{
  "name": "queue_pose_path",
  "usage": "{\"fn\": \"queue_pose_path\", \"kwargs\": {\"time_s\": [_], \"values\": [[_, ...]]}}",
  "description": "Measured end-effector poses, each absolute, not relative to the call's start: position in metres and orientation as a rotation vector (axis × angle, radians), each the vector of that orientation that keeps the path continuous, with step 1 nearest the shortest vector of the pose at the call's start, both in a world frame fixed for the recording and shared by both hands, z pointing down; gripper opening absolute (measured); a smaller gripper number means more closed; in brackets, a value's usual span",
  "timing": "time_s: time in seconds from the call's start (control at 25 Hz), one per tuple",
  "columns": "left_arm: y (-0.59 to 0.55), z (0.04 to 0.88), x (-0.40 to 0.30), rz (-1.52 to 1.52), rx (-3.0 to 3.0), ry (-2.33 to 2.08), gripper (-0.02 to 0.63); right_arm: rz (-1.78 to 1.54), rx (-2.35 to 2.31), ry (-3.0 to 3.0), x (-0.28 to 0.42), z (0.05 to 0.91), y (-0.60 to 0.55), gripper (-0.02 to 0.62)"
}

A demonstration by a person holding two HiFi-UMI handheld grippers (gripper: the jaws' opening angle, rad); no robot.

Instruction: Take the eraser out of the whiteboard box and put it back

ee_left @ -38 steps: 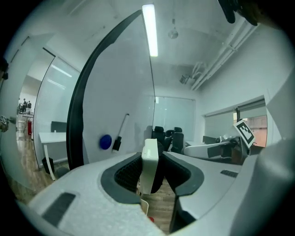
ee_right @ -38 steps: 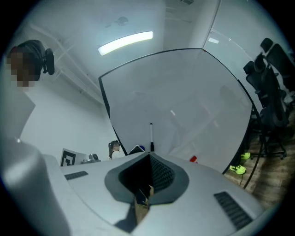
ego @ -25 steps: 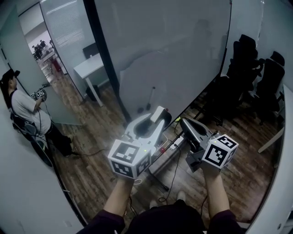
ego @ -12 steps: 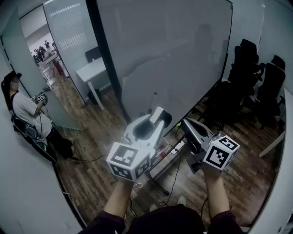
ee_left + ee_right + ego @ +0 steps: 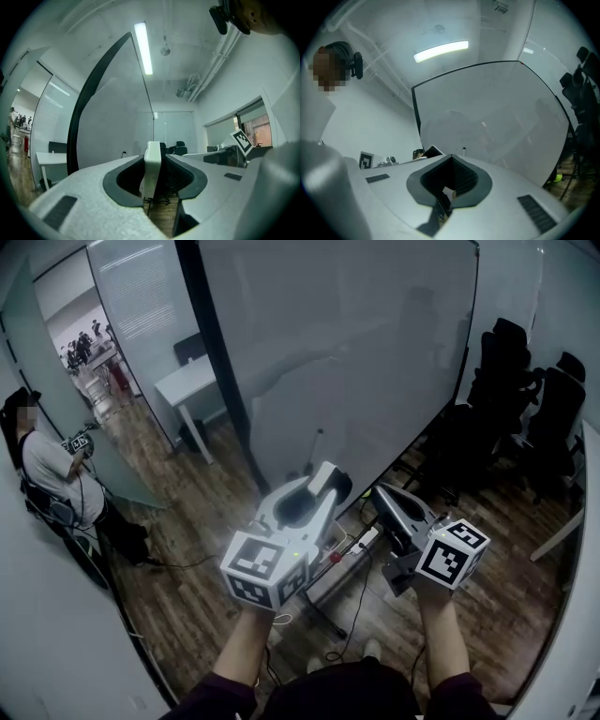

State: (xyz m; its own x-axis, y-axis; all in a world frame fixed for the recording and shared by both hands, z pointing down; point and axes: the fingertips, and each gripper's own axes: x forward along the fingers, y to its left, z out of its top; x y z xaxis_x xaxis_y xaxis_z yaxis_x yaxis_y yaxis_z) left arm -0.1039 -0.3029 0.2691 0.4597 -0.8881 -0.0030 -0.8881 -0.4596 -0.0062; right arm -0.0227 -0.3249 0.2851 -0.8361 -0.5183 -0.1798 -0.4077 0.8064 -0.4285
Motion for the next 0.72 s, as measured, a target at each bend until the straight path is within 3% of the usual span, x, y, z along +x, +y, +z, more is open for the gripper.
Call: {"fn": "queue_pose_path", "kwargs": {"time_s": [0.72], "values": [[-0.325,0.318,-0.122,-0.094,-2.716,1.724,0.130,-0.652,-0.721,2.743,-0.041,0.325,-0.343,0.003]]}}
